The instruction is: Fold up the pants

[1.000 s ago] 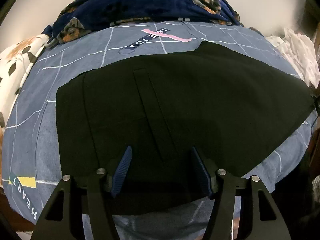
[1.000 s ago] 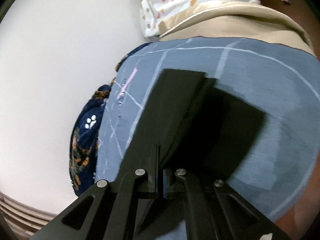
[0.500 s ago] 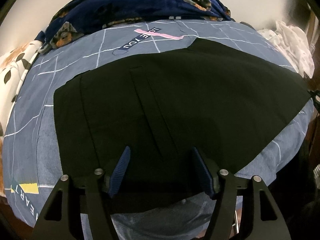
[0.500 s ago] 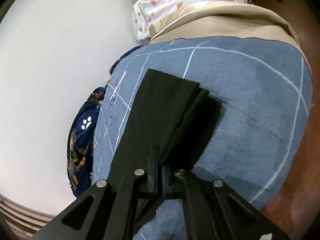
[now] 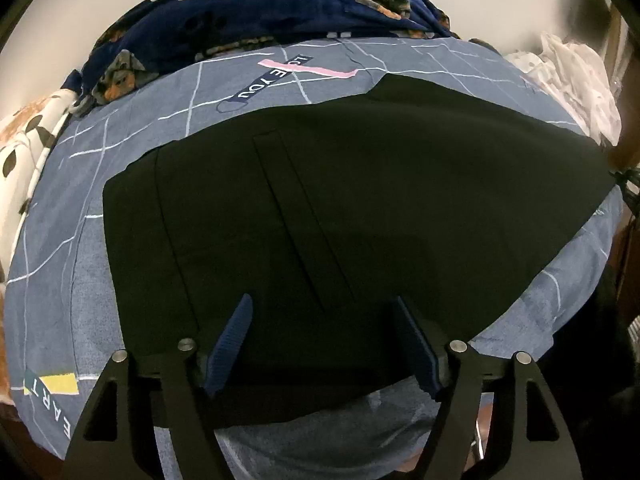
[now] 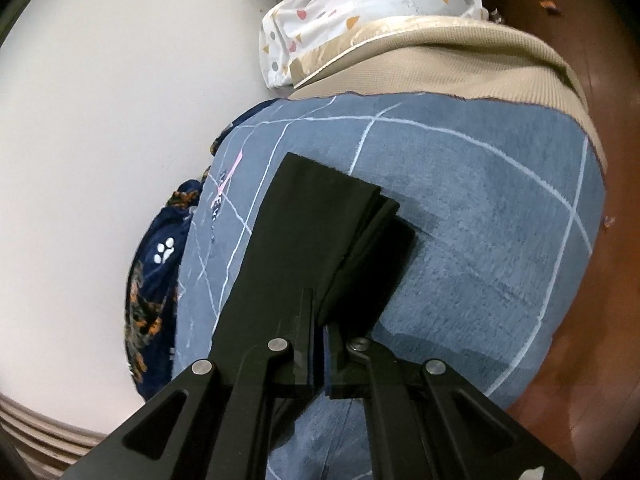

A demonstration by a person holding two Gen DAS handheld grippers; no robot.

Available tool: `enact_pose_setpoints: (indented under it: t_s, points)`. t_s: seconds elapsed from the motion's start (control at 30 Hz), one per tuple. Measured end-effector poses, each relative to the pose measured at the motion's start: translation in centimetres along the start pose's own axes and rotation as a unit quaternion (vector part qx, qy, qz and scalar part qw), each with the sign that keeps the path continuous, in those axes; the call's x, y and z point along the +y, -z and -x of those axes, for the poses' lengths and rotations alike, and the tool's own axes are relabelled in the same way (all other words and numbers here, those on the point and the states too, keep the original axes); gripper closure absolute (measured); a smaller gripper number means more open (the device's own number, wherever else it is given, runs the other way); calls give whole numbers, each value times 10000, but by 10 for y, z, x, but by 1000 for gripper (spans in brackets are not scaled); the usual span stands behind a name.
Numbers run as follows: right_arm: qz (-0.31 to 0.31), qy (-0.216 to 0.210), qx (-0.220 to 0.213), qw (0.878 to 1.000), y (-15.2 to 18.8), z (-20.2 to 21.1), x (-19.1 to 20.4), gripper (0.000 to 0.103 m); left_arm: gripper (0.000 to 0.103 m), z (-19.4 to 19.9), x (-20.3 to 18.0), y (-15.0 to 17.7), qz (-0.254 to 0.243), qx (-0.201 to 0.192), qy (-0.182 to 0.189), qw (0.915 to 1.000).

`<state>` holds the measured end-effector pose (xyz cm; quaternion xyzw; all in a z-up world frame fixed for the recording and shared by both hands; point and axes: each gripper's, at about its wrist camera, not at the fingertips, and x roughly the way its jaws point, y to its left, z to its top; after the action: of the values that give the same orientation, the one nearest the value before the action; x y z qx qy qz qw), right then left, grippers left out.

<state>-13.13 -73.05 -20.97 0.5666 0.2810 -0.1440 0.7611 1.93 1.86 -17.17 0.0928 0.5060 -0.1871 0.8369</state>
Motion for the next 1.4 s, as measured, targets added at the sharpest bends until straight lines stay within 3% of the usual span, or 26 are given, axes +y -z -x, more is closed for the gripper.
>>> enact_pose_setpoints:
  t_s: [0.17,0.27,0.47,0.6,0.83,1.0,1.1,1.2,1.4]
  points:
    - [-242,-137,22,9996,1,2,-7,102,27,-1,0,0,-28,-17,-3,10000]
    - [-556,-457,114,9973,1,1,-20,103,25,-1,-1,1,-25,-17,7,10000]
    - [-495,-318,64,9982,2,10,-11,96,18,-2,-5,3,-101,-74,24,9999]
    - [-5,-10,-217,9998,18,30,20,88,18,-1,-4,4,-69,-157,33,9998]
    - [635,-1123,726,9890,95,11,75,78,16,0,-4,5,-5,-246,63,9997]
    - [1319,-1175,1475,9732,148,-24,119,75,16,0,-3,6,-36,-281,98,9996]
    - [848,-1511,1968,9650,166,-40,119,74,14,0,-2,7,-20,-314,131,9994]
    - [533,-1390,2280,9622,185,-47,109,70,10,-2,-3,8,-1,-356,141,9993]
    - [193,-1370,2320,9628,194,-55,96,70,8,-3,-3,8,-16,-411,210,9989]
